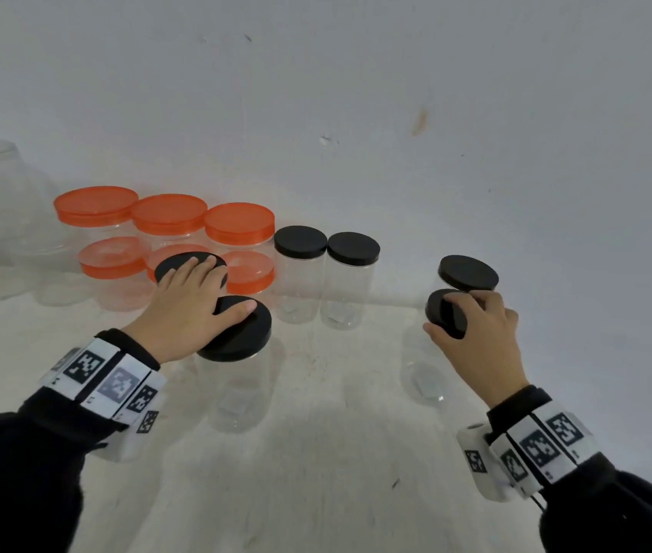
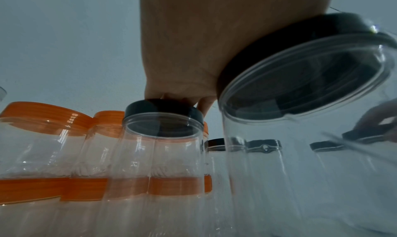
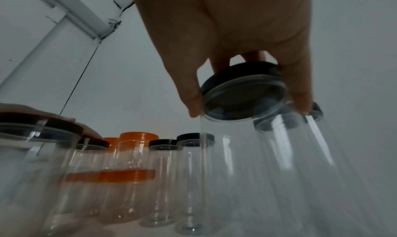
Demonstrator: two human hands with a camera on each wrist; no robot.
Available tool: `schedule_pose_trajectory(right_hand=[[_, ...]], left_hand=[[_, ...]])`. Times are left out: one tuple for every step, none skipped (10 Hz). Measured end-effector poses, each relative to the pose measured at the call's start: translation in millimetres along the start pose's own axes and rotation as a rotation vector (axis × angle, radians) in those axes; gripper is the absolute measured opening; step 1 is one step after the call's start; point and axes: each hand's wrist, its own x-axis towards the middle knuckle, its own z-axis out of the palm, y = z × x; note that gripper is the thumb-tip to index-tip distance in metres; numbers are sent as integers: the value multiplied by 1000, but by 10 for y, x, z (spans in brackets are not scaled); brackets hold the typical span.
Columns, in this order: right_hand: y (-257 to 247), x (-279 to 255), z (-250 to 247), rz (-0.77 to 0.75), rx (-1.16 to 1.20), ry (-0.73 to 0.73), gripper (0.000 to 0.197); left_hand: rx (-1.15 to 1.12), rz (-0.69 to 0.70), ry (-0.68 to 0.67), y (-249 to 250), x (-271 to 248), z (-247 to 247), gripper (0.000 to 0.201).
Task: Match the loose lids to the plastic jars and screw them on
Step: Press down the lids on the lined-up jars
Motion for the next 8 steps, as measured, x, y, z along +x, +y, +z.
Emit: schedule_pose_trajectory(right_hand=[[-81, -8, 70, -186, 47, -76, 50], [-152, 52, 149, -344, 12, -274, 70], [-175, 136, 259, -366, -43, -267, 75], [-207, 217, 350, -350, -203, -163, 74], [-193, 380, 469, -341, -290, -62, 72], [-226, 505, 514, -312, -304, -22, 67], [-218, 622, 539, -324, -333, -29, 64], [-194, 736, 578, -335, -337, -32, 63]], left_hand=[[2, -3, 0, 9, -4, -3, 115], [10, -5, -4, 7, -5, -8, 114], [6, -6, -4, 3, -18, -6, 113], [2, -10, -5, 10, -23, -8, 113], [0, -13, -3, 14, -22, -11, 113], [-3, -12, -2, 15, -25, -13, 113], [3, -16, -2, 21, -22, -18, 113], [2, -17, -6, 22, -21, -17, 112]])
